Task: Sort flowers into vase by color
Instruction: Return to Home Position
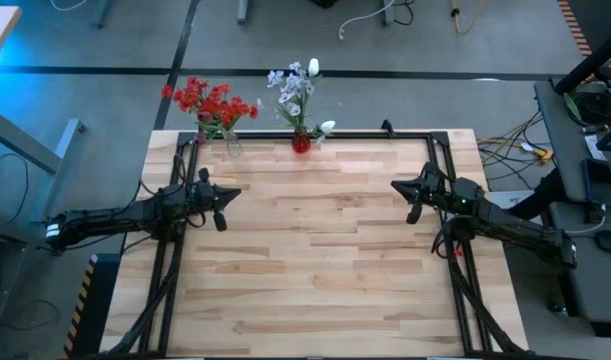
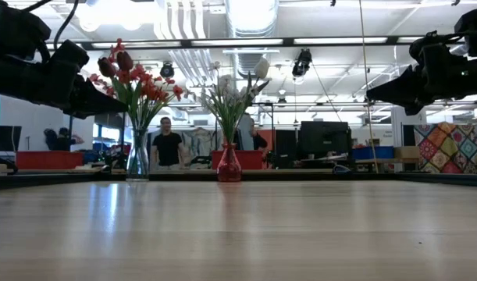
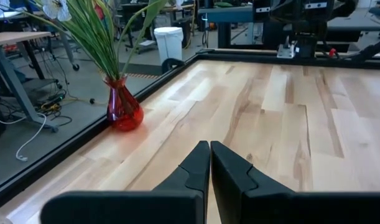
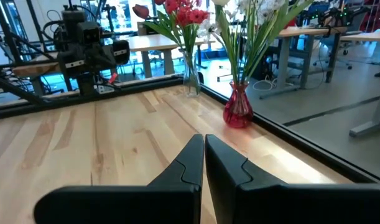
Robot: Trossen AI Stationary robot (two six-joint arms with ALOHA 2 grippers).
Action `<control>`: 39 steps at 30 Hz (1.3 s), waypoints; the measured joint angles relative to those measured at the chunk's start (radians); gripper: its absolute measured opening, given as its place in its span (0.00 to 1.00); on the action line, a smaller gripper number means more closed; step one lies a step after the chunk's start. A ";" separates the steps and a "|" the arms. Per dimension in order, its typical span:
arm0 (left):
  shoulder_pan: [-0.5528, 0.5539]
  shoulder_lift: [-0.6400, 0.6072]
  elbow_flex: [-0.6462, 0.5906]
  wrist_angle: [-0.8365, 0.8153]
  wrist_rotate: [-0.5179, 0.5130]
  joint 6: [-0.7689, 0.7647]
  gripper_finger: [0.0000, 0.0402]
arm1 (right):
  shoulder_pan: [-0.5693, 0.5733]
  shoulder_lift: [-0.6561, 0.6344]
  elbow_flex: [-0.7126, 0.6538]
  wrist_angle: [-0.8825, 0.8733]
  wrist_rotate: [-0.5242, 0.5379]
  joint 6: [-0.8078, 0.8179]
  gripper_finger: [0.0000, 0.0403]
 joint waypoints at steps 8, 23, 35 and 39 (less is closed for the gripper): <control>0.000 0.012 0.000 0.000 0.000 0.000 0.00 | 0.000 0.000 0.000 0.001 0.000 -0.001 0.02; 0.000 0.017 0.000 0.001 0.000 0.000 0.00 | 0.000 0.000 0.000 0.001 0.000 -0.001 0.02; 0.000 0.017 0.000 0.001 0.000 0.000 0.00 | 0.000 0.000 0.000 0.001 0.000 -0.001 0.02; 0.000 0.017 0.000 0.001 0.000 0.000 0.00 | 0.000 0.000 0.000 0.001 0.000 -0.001 0.02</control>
